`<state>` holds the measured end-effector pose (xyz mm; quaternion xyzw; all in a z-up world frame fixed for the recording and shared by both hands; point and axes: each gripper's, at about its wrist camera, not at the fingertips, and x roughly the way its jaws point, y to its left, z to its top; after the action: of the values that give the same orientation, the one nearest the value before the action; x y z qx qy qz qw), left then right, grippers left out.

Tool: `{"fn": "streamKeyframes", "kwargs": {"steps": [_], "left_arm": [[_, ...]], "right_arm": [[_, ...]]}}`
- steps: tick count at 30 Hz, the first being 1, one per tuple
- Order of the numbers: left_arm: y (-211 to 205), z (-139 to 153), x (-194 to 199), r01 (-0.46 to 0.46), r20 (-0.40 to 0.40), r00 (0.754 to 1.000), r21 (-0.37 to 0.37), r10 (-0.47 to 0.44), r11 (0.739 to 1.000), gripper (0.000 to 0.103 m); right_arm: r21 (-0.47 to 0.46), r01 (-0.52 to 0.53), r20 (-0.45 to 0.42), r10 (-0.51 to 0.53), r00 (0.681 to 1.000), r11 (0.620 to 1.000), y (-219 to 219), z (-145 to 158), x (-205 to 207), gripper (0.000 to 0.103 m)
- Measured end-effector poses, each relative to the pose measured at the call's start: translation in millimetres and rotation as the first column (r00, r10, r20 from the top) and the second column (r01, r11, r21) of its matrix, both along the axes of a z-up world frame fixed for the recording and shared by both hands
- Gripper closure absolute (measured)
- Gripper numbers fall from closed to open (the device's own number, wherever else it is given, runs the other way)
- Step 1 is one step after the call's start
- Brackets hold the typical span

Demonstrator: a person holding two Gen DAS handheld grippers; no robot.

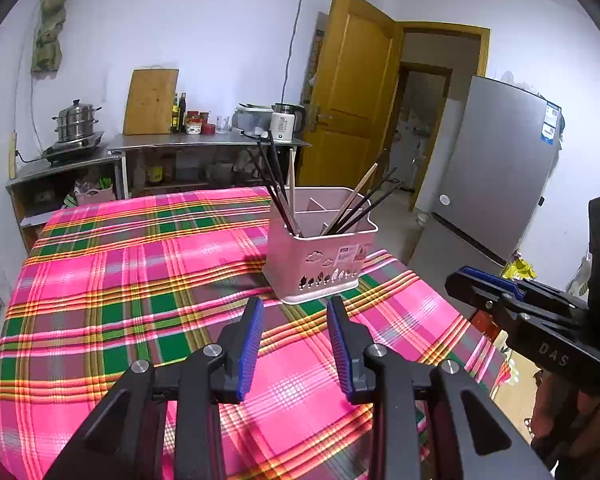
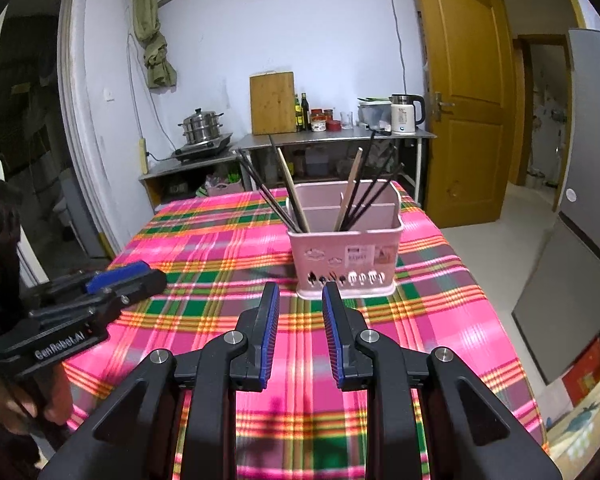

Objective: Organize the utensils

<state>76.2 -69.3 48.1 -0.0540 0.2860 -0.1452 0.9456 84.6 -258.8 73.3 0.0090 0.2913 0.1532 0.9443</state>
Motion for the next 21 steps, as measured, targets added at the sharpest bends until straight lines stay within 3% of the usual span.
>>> {"fn": "streamKeyframes", "kwargs": {"steps": [21], "left_arm": [[-3,-6,-18,-0.009,-0.002,1.0,0.021,0.009,1.0,0.071]], "right_arm": [[-0.013,0.001,-0.02,-0.001,1.0,1.0,-1,-14,-22,0.08]]}}
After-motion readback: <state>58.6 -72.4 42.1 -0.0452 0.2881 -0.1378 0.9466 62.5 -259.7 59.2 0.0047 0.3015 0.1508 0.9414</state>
